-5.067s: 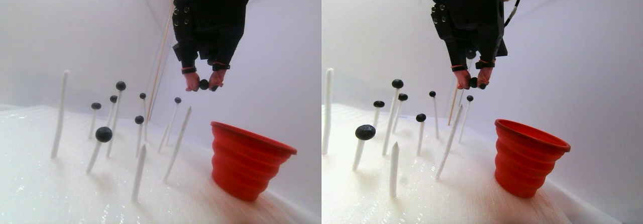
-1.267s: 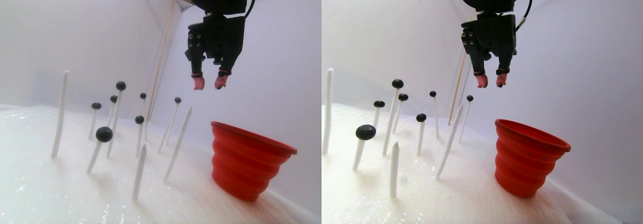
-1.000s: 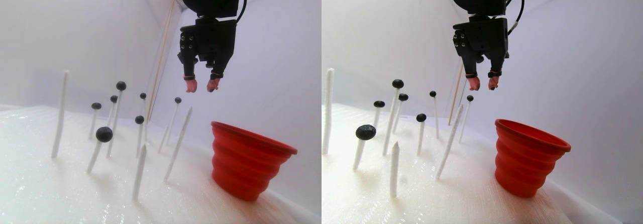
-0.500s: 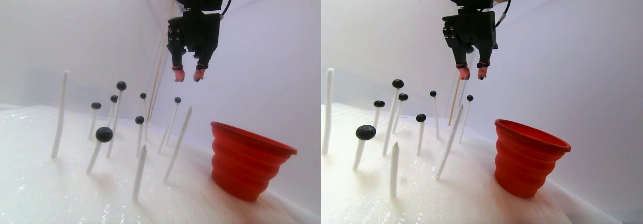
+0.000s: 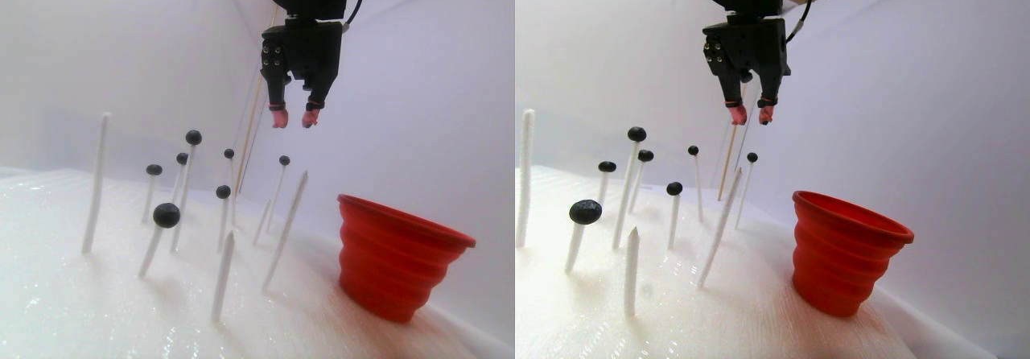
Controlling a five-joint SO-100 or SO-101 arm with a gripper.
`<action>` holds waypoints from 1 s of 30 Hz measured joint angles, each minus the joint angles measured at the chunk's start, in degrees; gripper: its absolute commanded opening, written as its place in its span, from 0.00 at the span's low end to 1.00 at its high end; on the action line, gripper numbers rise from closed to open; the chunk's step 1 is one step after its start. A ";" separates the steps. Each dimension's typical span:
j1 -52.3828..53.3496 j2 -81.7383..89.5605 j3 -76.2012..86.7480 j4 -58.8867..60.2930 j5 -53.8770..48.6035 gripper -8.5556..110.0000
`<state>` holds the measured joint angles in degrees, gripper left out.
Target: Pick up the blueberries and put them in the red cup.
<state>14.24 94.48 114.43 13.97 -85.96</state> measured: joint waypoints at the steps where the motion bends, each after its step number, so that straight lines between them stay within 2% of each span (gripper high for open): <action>1: -0.09 0.00 0.00 -0.18 0.26 0.20; 30: -0.26 -6.59 -1.85 -5.36 0.09 0.22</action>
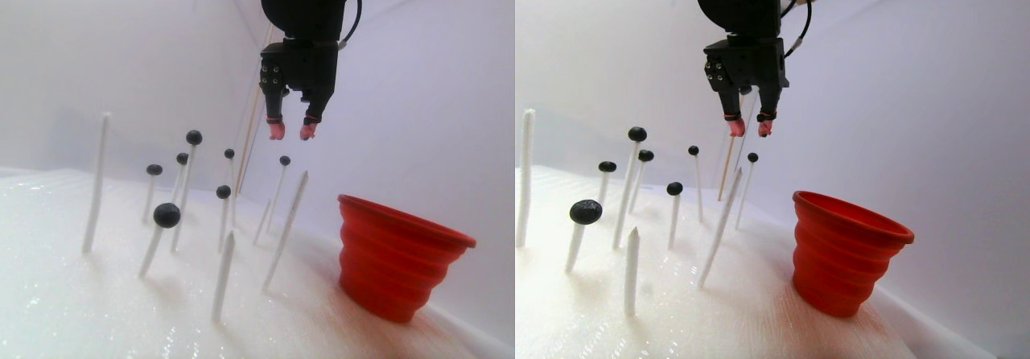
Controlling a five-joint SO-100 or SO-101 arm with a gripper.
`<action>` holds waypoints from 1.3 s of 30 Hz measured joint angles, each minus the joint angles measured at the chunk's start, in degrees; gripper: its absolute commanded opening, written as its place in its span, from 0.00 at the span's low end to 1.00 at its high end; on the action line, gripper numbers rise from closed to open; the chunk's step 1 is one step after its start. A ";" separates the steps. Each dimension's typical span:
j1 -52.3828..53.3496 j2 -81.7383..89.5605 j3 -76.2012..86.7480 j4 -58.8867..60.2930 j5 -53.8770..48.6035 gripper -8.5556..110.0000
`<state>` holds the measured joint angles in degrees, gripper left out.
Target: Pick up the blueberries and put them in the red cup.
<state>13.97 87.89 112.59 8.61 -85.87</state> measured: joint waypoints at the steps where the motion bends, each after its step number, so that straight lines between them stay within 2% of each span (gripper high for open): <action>1: 0.00 -0.26 -0.18 0.00 0.00 0.22; 39: -1.41 -15.56 -14.77 -5.36 0.00 0.24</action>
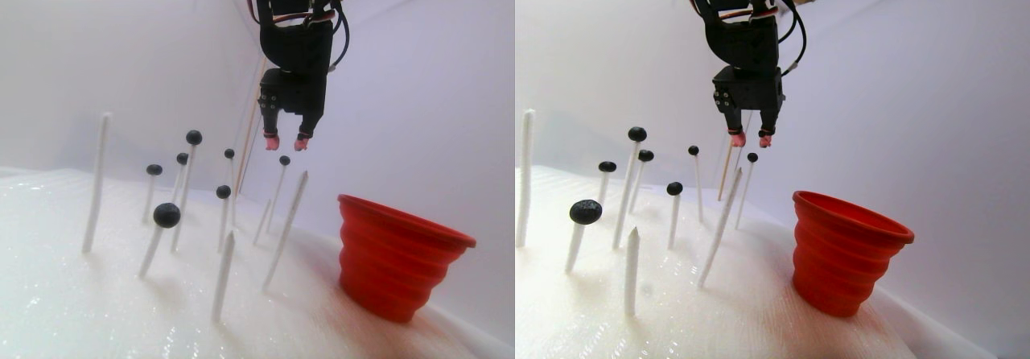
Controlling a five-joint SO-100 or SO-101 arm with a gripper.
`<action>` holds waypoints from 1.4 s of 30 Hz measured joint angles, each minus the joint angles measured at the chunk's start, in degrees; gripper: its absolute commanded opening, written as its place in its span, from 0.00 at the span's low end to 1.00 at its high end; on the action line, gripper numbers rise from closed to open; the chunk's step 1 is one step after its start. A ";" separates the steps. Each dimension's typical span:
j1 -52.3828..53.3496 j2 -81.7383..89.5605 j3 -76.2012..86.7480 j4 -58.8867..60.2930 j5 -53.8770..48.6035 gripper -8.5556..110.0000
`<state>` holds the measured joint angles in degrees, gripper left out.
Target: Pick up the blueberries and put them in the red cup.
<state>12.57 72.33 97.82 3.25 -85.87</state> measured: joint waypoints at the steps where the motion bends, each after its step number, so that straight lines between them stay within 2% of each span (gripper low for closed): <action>1: 0.00 -0.26 -0.18 -0.18 0.00 0.24; 42: 0.00 -11.25 -7.91 -3.87 2.11 0.23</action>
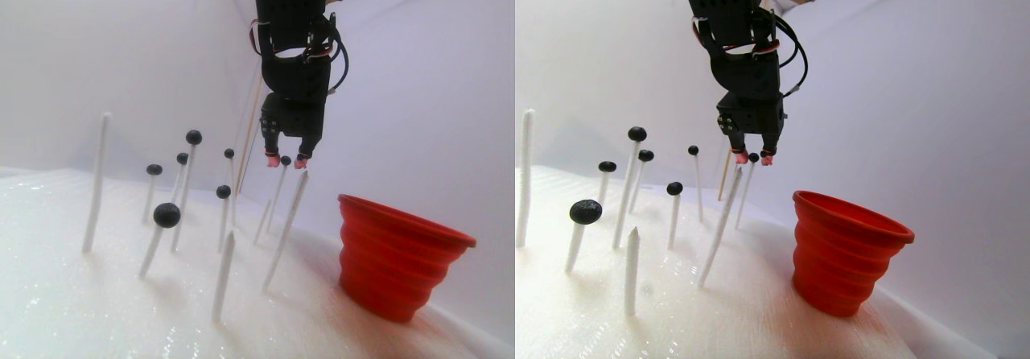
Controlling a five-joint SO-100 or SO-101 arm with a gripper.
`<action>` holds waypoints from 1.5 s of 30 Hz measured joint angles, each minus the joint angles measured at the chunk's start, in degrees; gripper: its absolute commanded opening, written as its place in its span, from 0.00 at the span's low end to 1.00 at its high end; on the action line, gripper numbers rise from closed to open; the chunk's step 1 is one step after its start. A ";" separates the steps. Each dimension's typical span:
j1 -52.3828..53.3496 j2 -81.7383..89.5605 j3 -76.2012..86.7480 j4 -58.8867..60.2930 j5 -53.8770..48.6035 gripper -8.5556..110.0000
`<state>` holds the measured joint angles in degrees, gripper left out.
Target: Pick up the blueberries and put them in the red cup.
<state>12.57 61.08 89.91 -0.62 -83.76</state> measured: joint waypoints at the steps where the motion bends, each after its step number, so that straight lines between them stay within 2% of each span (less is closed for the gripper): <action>1: 0.00 0.00 0.00 -0.18 0.26 0.23; 20: 0.00 0.00 0.00 -0.70 0.88 0.17; 45: -0.88 2.02 3.69 -0.70 0.88 0.15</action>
<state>11.69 63.11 93.60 -1.32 -82.88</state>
